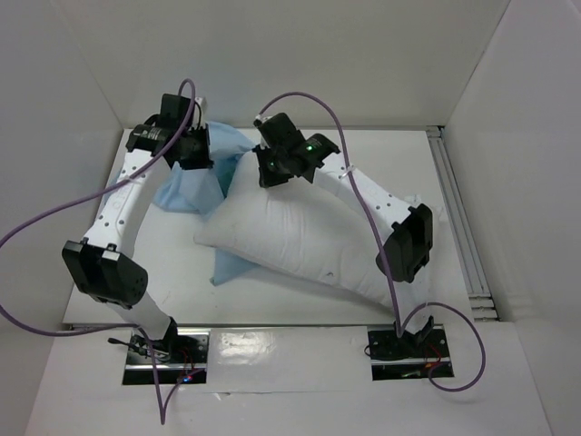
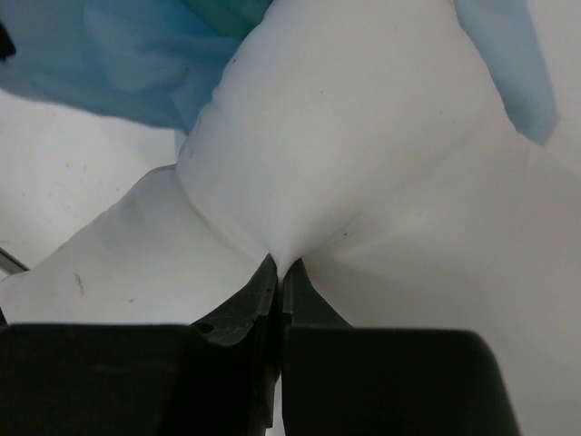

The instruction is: Put the pillow into the pillowcase

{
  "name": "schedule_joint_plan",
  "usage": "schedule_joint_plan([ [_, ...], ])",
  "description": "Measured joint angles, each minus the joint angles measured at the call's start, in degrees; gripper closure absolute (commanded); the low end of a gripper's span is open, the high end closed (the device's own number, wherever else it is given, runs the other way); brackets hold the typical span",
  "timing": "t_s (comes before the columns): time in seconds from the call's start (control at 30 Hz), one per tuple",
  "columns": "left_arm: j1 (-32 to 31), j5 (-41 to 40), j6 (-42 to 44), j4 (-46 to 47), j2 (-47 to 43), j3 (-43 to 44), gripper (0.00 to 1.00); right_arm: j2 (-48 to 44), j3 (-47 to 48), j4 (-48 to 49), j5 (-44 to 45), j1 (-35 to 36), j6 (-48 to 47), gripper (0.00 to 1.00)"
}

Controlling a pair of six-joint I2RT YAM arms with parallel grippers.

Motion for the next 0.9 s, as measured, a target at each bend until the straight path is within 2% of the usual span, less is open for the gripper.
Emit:
schedule_joint_plan([
  [0.3,-0.46,0.09,0.37,-0.35,-3.19,-2.69,1.0,1.2,0.55,3.96,-9.7,-8.02,-0.79,1.0],
  [0.53,-1.07,1.31,0.39,-0.33,-3.8,-5.68,1.0,4.04,0.5,6.64,-11.06,-10.64,1.49,1.0],
  [0.57,-1.07,1.97,0.37,-0.24,-3.82,-6.01,1.0,4.5,0.5,6.88,-10.8,-10.54,1.68,0.93],
  [0.6,-1.07,2.64,0.35,-0.2,-3.87,-6.36,1.0,5.01,0.5,6.99,-10.51,-10.27,1.86,0.77],
  [0.67,-1.07,3.91,0.28,-0.26,-3.93,-6.88,1.0,5.77,0.5,7.06,-9.57,-9.46,2.23,0.38],
  [0.7,-1.07,4.31,0.24,-0.26,-3.93,-6.99,1.0,5.9,0.46,7.1,-8.79,-8.94,2.45,0.15],
  [0.8,-1.07,5.16,0.04,-0.35,-4.02,-7.02,1.0,4.74,-1.11,8.0,-4.92,-6.73,1.46,0.0],
  [0.9,-0.81,5.68,-0.07,-0.39,-4.15,-7.02,1.0,0.66,-4.76,8.11,-1.03,-4.31,0.33,0.0],
])
